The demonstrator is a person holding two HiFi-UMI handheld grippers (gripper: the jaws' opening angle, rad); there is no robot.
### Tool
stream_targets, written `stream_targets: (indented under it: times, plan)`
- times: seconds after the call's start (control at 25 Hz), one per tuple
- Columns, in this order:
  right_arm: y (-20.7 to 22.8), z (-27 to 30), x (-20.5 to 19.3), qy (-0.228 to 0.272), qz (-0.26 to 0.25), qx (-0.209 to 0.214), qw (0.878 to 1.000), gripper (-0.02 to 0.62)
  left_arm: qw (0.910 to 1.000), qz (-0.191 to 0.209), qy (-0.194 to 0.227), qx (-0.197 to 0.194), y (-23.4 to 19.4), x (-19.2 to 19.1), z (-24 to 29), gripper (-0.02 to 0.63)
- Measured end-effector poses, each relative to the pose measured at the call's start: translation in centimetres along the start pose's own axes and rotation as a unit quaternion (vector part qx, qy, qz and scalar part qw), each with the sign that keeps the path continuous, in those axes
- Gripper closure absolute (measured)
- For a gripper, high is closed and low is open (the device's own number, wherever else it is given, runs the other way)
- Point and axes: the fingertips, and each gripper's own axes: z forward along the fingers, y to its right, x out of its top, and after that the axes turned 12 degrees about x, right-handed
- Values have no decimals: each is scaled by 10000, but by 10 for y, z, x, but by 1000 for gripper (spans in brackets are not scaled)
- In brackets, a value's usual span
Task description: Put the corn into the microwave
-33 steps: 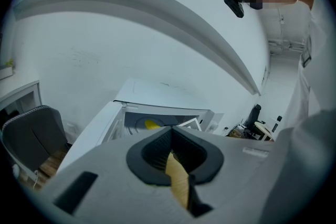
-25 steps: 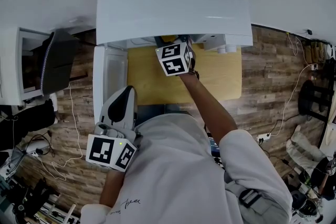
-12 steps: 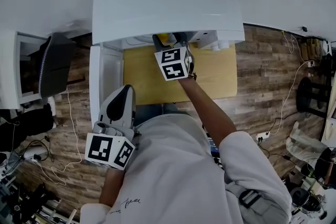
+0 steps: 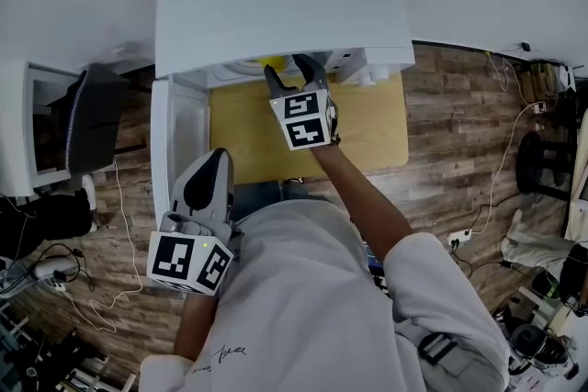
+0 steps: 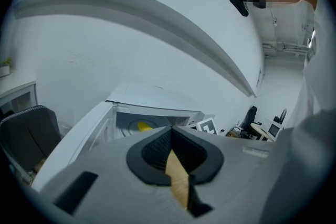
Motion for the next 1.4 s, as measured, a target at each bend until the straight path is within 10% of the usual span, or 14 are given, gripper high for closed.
stream_targets:
  times: [1.4]
  plan:
    - [-9, -109, -5, 270, 803, 426, 9955, 471, 9996, -58, 253, 104, 11, -17, -12, 617]
